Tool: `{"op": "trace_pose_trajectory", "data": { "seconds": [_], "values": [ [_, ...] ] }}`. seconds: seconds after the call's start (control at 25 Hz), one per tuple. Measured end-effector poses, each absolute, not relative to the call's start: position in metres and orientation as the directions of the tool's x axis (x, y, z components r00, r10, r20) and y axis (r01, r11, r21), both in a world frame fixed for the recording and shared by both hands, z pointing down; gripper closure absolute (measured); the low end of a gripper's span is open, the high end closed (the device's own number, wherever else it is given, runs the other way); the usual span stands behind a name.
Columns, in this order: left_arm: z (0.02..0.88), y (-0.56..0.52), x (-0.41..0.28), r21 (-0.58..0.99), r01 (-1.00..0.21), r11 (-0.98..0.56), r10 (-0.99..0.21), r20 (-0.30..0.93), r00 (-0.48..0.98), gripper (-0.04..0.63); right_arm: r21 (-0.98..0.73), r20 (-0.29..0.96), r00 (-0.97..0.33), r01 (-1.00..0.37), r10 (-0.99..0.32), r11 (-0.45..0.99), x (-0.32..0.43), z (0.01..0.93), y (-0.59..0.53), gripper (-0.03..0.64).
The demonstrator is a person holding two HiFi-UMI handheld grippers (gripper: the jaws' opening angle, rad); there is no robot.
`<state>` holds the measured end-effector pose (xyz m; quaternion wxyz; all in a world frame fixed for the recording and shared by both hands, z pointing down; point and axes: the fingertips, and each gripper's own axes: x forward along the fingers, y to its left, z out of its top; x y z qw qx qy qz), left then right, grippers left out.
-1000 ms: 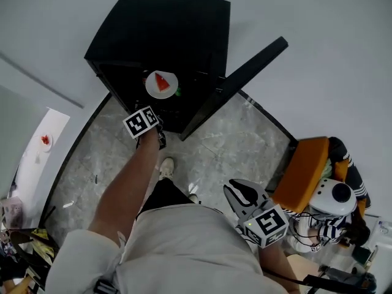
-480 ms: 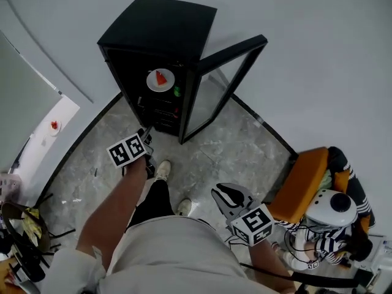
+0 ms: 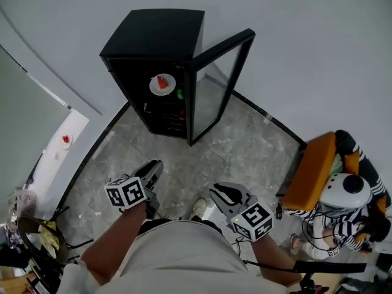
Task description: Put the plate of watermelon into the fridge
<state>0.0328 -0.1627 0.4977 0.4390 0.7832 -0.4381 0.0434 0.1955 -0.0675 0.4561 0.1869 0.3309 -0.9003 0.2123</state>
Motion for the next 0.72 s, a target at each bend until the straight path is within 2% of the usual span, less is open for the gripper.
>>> {"op": "trace_pose_trajectory", "data": {
  "seconds": [0.2, 0.4, 0.72],
  "values": [
    [0.459, -0.119, 0.016, 0.695, -0.619, -0.367, -0.579, 0.351, 0.736, 0.577, -0.214, 0.486, -0.704, -0.67, -0.517, 0.711, 0.154, 0.446, -0.057, 0.546],
    [0.44, -0.076, -0.036, 0.674, -0.564, -0.477, -0.516, 0.305, 0.8, 0.583, -0.215, 0.462, -0.709, -0.672, -0.532, 0.709, 0.081, 0.435, -0.038, 0.555],
    [0.439, -0.016, -0.128, 0.669, -0.505, -0.546, -0.446, 0.278, 0.851, 0.583, -0.189, 0.478, -0.698, -0.674, -0.533, 0.714, -0.022, 0.435, 0.01, 0.572]
  ]
}}
